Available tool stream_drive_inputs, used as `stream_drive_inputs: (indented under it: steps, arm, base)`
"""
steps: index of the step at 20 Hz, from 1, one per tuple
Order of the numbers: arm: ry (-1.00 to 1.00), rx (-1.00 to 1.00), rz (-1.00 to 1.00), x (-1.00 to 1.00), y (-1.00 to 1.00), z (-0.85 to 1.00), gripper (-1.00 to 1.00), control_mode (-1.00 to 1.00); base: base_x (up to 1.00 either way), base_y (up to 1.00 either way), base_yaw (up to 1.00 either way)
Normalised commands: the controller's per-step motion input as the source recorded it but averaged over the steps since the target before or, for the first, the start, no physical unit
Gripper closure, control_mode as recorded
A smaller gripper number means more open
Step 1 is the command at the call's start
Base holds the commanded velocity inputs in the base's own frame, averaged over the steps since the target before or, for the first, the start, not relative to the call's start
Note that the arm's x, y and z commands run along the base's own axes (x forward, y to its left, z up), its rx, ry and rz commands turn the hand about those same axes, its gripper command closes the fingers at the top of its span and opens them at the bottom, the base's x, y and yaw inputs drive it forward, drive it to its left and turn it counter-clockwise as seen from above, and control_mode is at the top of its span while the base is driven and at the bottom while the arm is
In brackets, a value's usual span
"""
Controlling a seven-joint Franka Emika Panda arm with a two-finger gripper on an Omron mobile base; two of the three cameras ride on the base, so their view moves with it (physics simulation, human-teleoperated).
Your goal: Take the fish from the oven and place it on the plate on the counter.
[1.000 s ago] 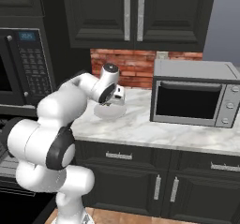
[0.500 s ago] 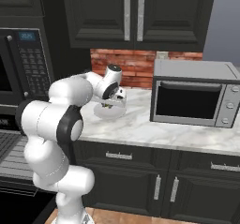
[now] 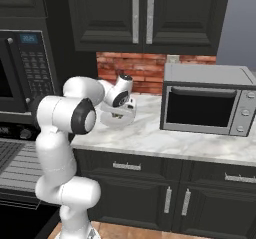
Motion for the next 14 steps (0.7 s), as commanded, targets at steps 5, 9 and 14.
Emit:
stream_drive_inputs:
  steps: [5,9,14]
  arm:
    - [0.01,0.0,0.0,0.54,0.04,-0.38,1.0,-1.0]
    - [0.03,0.0,0.0,0.5,0.05,-0.4,1.0,-1.0]
    - [0.05,0.0,0.0,0.51,0.03,-0.42,1.0,-1.0]
  base:
    - [0.0,0.0,0.0]
    - [0.0,0.0,0.0]
    - [0.0,0.0,0.0]
